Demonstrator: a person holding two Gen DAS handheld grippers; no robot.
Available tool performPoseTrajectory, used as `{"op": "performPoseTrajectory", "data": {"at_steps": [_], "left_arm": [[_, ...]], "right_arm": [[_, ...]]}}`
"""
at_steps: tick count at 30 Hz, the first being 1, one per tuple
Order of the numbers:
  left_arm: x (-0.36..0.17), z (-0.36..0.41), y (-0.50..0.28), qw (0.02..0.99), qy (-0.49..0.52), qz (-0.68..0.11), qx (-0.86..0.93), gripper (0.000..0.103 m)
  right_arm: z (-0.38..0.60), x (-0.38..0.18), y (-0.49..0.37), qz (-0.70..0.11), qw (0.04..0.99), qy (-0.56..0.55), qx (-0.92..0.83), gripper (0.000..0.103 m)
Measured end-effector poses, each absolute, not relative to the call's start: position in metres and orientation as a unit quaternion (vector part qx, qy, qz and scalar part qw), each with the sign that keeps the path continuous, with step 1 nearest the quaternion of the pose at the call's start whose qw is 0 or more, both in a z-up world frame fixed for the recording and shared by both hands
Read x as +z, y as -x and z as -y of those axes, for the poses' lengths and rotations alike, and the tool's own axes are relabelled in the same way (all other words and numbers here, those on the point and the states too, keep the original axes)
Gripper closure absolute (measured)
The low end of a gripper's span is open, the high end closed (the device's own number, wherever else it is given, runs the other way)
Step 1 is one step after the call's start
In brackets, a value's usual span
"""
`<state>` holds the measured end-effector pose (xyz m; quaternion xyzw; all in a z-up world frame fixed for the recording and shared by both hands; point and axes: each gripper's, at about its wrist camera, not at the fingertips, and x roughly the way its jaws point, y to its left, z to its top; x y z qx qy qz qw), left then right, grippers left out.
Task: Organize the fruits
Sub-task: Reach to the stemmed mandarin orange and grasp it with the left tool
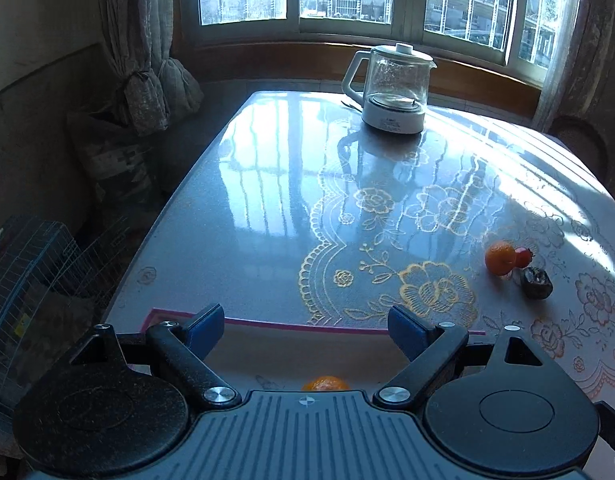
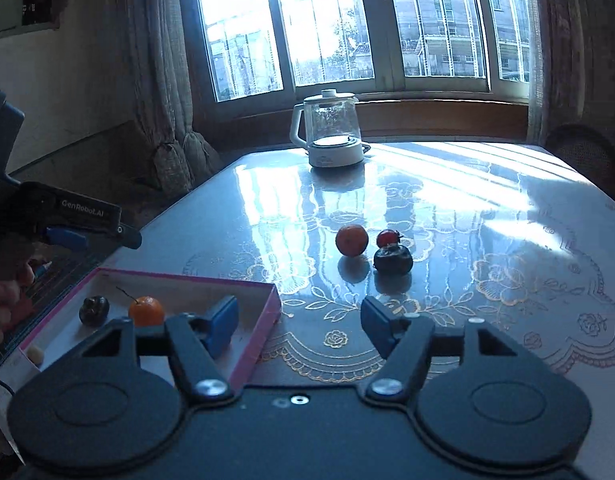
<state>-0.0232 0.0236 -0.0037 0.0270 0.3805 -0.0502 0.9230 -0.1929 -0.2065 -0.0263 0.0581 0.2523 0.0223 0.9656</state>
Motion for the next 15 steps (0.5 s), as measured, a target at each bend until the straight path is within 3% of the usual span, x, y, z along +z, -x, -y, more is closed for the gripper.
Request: {"op": "performPoseTrajectory", "data": {"at_steps": [6, 15], "left_arm": [[-0.001, 0.047, -0.003, 0.927, -0.054, -0.354, -0.113, 0.015], [-0.032, 0.143, -0.041, 0.916, -0.127, -0.324, -0.201, 0.015]], "right_arm": [[0.238, -0.026, 0.206, -0.243, 0.967, -0.067, -0.020, 0.026], [0.287, -0.030, 0.222, -0.237, 0.965, -0.094, -0.057, 0.024]]}}
